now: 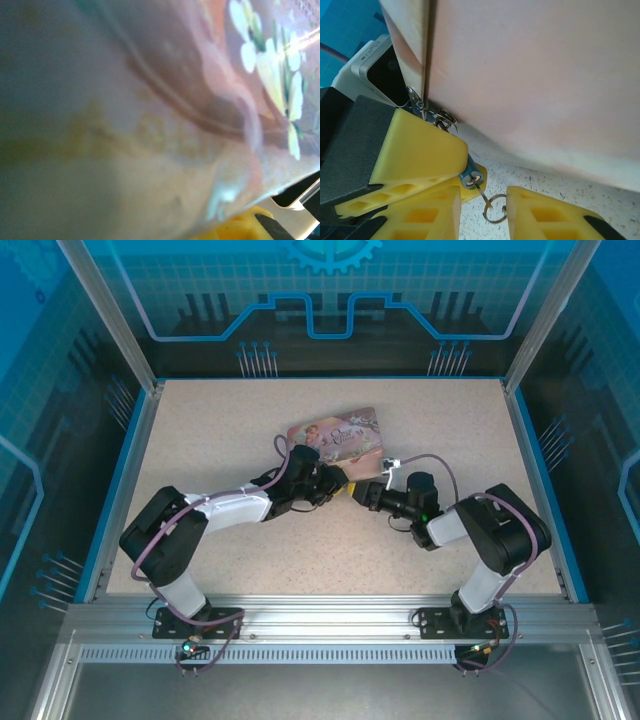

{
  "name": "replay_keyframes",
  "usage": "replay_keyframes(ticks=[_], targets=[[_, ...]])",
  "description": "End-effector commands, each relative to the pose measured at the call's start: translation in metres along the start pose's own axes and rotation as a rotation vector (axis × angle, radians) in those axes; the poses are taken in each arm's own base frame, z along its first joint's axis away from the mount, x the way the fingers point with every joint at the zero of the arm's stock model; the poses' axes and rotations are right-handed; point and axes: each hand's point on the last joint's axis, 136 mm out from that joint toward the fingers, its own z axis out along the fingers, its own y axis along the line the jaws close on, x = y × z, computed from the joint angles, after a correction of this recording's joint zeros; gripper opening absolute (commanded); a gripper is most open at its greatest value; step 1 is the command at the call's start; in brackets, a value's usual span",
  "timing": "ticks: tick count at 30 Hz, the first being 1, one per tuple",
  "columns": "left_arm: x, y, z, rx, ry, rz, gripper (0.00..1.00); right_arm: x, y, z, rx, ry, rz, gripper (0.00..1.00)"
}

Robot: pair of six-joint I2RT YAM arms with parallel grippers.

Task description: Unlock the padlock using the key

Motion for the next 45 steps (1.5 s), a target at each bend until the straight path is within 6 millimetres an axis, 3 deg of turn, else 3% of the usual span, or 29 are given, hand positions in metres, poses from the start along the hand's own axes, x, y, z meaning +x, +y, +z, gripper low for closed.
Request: replay_keyframes(ticks=[1, 16, 28, 45], targets=[[0.004, -0.041, -0.007, 0.125, 0.033, 0.016, 0.00, 0.002, 0.011, 0.009, -0.039, 0.012, -0.005, 0.27], [0.002, -0.042, -0.010, 0.138, 0.011, 0.017, 0.00, -0.004, 0.010, 0.006, -0.044, -0.042, 0.196, 0.08], [0.003, -0.038, -0.010, 0.141, 0.012, 0.016, 0.00, -0.016, 0.011, 0.004, -0.052, -0.099, 0.429, 0.07], [0.003, -0.031, -0.008, 0.141, 0.005, 0.020, 0.00, -0.023, 0.011, 0.016, -0.115, -0.130, 0.764, 0.06]])
